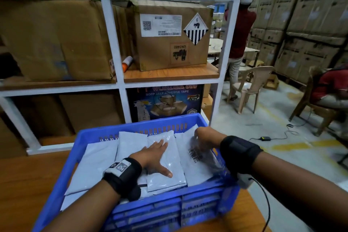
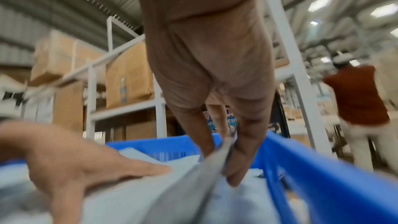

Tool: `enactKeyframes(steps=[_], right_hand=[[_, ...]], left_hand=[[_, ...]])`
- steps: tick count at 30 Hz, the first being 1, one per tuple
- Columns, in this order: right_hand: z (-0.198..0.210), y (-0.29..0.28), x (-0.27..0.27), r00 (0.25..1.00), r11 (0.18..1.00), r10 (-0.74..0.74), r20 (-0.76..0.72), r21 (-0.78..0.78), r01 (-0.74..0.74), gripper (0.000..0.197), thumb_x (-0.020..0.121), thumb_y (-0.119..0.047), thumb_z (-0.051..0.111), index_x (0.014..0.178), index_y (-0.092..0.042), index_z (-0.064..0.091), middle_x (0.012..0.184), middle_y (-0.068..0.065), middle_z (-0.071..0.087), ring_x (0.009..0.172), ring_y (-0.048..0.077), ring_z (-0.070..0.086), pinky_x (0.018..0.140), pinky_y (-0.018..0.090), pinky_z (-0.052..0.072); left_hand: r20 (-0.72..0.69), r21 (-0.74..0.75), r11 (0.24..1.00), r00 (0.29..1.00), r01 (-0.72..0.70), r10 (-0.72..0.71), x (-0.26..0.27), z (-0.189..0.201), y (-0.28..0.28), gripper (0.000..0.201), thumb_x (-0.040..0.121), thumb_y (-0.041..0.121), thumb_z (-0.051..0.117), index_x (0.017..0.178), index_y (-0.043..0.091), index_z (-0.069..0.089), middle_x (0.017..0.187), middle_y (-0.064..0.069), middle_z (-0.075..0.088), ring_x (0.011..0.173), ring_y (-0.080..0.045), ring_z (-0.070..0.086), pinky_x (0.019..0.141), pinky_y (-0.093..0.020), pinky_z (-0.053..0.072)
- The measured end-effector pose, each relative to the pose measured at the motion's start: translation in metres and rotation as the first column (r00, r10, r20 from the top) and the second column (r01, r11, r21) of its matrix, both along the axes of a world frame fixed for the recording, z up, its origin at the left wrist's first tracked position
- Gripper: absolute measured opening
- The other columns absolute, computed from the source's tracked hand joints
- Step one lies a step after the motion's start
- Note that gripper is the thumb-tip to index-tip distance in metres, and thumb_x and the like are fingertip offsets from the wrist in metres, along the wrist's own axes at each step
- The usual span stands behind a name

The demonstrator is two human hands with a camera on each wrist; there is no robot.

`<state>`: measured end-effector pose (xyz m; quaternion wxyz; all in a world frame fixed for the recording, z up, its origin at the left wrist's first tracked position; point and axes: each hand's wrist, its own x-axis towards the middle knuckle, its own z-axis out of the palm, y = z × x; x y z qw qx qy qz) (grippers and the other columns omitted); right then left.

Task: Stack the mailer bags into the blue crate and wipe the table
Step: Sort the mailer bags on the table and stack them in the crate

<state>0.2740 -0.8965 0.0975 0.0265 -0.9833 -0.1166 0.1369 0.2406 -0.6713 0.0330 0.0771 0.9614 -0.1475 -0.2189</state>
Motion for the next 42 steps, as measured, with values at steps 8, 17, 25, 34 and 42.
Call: enactKeyframes(steps=[8,17,25,34,42], right_hand=[[0.013,0.036,-0.003,0.955,0.975,0.064,-0.288,-0.188,-0.122,0.059,0.078,-0.015,0.081,0.13,-0.007,0.055,0.11,0.011,0.066,0.076,0.021,0.059,0.038,0.015,0.046],[0.039,0.047,0.006,0.909,0.967,0.005,-0.416,-0.229,-0.109,0.062,0.092,-0.017,0.066,0.145,-0.002,0.038,0.141,0.015,0.053,0.119,0.029,0.059,0.091,0.028,0.048],[-0.012,0.051,0.012,0.956,0.969,-0.012,-0.293,-0.238,-0.061,0.057,0.084,-0.028,0.073,0.136,-0.014,0.055,0.136,0.005,0.058,0.118,0.028,0.06,0.088,0.029,0.047],[0.01,0.053,0.013,0.923,0.99,-0.073,-0.379,-0.137,0.022,0.076,0.075,-0.016,0.084,0.14,-0.015,0.046,0.105,0.001,0.065,0.073,0.021,0.062,0.066,0.033,0.053],[0.072,0.055,-0.009,1.0,0.996,0.027,-0.002,-0.085,-0.027,0.067,0.084,-0.028,0.076,0.14,-0.014,0.043,0.126,0.011,0.056,0.1,0.026,0.058,0.069,0.018,0.037]], left_hand=[[0.021,-0.085,0.996,1.0,0.003,-0.002,0.013,0.016,0.004,0.126,0.067,0.079,0.064,0.156,0.021,-0.005,0.164,-0.004,-0.008,0.151,-0.018,-0.002,0.123,-0.039,0.011],[0.065,0.121,0.99,0.995,0.069,-0.077,0.028,0.028,-0.009,0.123,0.057,0.083,0.065,0.153,0.019,0.021,0.16,-0.01,0.022,0.144,-0.029,0.03,0.115,-0.044,0.032],[0.011,0.232,0.965,0.992,0.121,-0.127,0.02,0.01,-0.022,0.124,0.07,0.072,0.07,0.156,0.016,0.0,0.163,-0.016,-0.004,0.151,-0.032,0.004,0.119,-0.051,0.021],[0.007,0.151,0.979,0.99,0.136,-0.139,0.024,0.023,-0.004,0.127,0.068,0.079,0.064,0.156,0.016,-0.002,0.164,-0.011,-0.005,0.151,-0.025,0.007,0.119,-0.046,0.022],[0.147,0.032,0.988,0.977,0.15,-0.153,0.029,0.086,0.026,0.094,0.092,0.058,0.053,0.157,0.015,0.001,0.164,-0.013,-0.004,0.151,-0.027,0.007,0.12,-0.041,0.02]])
